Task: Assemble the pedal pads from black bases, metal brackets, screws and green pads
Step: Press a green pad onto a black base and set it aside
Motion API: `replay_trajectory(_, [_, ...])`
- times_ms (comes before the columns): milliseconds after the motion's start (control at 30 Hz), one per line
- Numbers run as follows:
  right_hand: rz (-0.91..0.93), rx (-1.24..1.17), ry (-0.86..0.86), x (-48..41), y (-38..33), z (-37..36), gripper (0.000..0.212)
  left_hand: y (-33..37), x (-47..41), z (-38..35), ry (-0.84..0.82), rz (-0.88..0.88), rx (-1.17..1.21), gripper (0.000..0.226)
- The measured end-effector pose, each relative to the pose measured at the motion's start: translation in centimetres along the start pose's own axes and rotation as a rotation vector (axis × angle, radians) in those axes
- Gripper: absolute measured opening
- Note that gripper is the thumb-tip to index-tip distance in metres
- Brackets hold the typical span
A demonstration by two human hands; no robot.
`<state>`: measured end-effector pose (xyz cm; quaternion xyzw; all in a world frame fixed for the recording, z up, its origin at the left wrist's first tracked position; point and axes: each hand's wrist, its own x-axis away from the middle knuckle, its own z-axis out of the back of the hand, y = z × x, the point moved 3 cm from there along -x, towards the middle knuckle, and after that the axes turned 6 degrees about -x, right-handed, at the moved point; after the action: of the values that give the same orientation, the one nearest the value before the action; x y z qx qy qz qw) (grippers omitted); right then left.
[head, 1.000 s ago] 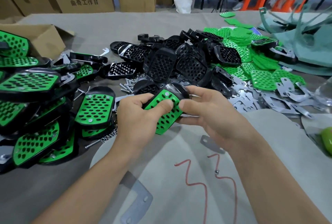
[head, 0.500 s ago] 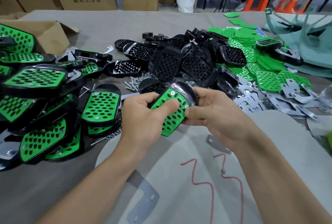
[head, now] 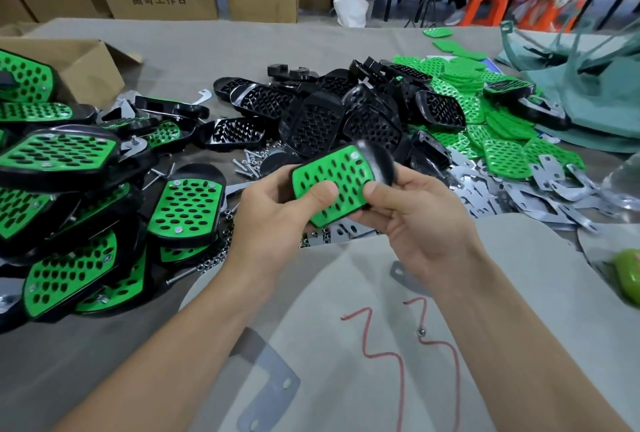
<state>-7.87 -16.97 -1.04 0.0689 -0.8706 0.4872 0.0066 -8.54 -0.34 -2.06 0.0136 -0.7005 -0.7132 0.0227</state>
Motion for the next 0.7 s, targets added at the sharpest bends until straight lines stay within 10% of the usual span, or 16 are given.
replay_trajectory(700, [0.020, 0.135, 0.043, -0.1, -0.2, 0.5, 0.019, 0.5, 0.3, 0.5, 0.018, 0.047, 0.073, 0.020])
